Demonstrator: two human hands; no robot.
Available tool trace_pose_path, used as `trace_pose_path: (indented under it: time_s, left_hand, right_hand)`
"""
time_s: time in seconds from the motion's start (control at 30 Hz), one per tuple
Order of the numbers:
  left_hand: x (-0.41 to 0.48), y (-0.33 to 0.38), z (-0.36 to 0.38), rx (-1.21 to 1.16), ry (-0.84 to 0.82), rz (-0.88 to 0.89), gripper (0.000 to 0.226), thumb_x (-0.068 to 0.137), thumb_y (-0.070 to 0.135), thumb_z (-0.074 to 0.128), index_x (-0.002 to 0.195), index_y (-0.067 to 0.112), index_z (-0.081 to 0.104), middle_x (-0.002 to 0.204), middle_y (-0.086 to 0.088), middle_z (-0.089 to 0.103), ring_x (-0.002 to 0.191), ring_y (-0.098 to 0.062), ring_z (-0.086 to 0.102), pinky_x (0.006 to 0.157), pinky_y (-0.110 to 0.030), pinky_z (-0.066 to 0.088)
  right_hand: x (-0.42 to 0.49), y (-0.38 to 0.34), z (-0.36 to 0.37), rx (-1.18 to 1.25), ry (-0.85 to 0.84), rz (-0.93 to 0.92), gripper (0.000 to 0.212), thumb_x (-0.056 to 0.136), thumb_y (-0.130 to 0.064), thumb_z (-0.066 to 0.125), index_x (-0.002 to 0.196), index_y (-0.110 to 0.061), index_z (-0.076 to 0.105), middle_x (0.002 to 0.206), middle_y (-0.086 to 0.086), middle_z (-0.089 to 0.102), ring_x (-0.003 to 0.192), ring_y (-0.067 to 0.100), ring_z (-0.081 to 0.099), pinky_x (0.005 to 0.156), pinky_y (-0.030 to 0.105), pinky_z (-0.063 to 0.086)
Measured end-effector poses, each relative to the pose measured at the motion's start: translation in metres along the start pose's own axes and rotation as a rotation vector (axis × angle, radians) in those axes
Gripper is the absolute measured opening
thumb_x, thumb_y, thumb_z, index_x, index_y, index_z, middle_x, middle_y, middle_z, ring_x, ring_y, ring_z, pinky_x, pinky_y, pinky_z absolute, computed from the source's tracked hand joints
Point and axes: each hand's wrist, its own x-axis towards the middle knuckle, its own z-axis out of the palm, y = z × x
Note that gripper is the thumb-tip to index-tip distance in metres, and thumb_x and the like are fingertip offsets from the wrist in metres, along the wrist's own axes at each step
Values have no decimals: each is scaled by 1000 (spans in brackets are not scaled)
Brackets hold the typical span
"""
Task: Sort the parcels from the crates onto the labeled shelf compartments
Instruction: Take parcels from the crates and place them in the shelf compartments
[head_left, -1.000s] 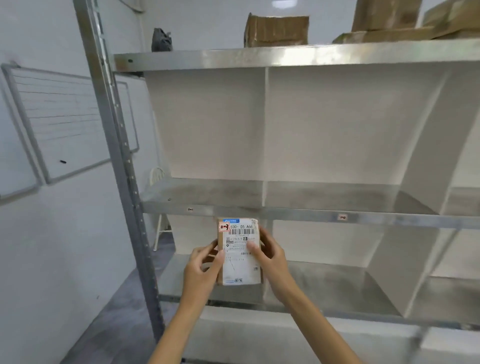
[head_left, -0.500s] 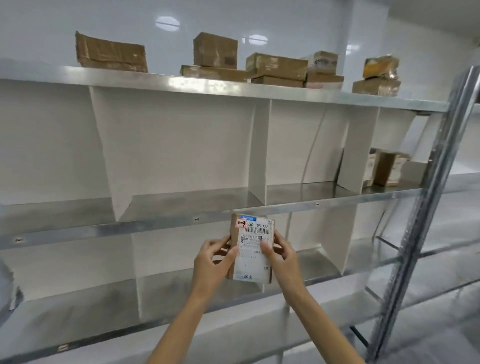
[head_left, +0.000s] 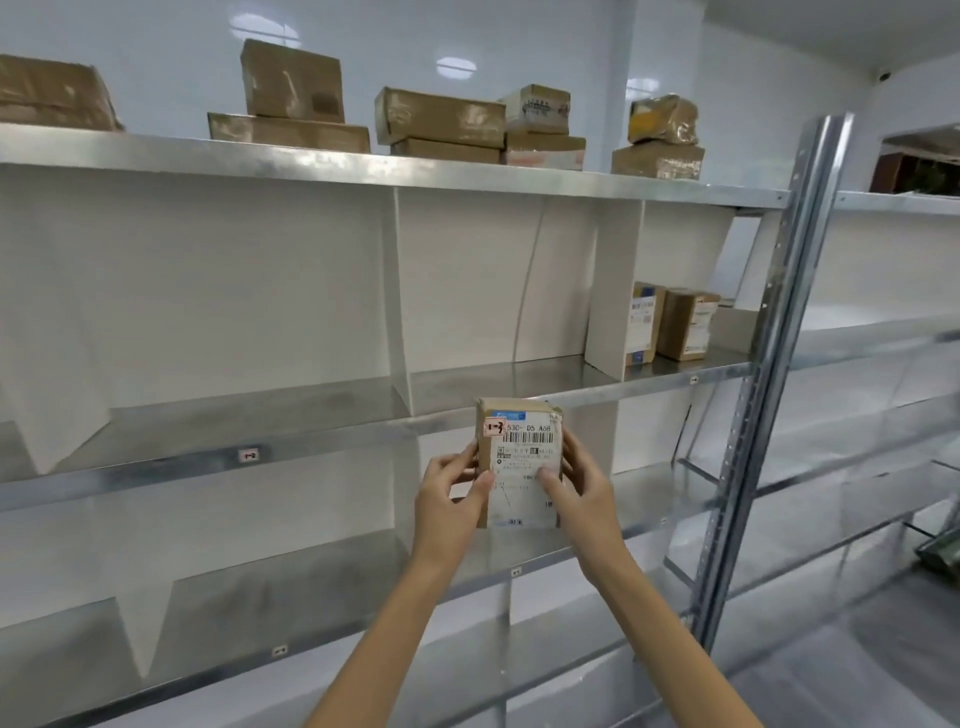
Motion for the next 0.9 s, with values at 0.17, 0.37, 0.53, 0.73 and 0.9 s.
trace_pose_path:
  time_s: [0.17, 0.37, 0.53, 0.73, 0.9]
  left_hand:
    - [45, -11, 37, -27, 30, 30, 39, 89, 9, 61, 127, 15, 57, 109, -2, 54, 94, -1, 59, 72, -1, 43]
    - [111, -30, 64, -39, 67, 50, 41, 88, 10, 63, 128, 16, 57, 106, -1, 54, 97, -5, 59, 73, -2, 44]
    - [163, -41, 65, 2, 122, 68, 43, 87, 9, 63, 129, 17, 57, 111, 1, 56, 100, -4, 60, 89, -21, 51]
    - [204, -57, 66, 50, 202, 58, 42, 86, 4, 61, 126, 18, 58, 114, 1, 57, 101, -7, 60, 90, -31, 53]
    - [228, -71, 65, 126, 255, 55, 40, 86, 3, 61, 121, 21, 61, 114, 2, 60, 95, -4, 60, 85, -20, 51]
  right_hand:
    - [56, 13, -19, -14, -10, -65, 52, 93, -6, 55, 141, -22, 42, 130, -5, 59, 121, 9, 54, 93, 31, 53]
    - [128, 33, -26, 39, -41, -91, 47, 91, -4, 58, 118, -41, 48, 125, -7, 60, 120, 10, 55, 93, 30, 53]
    - [187, 45, -18, 45, -95, -107, 51, 90, 1, 58, 132, -24, 45, 133, -1, 56, 122, 10, 53, 96, 26, 50]
    - [228, 69, 3, 80, -150, -105, 51, 91, 9, 48, 128, -25, 40, 128, -3, 54, 123, 12, 50, 91, 18, 49]
    - [259, 89, 15, 81, -183, -73, 51, 91, 9, 46, 124, -29, 41, 120, -7, 56, 120, 14, 51, 89, 24, 50]
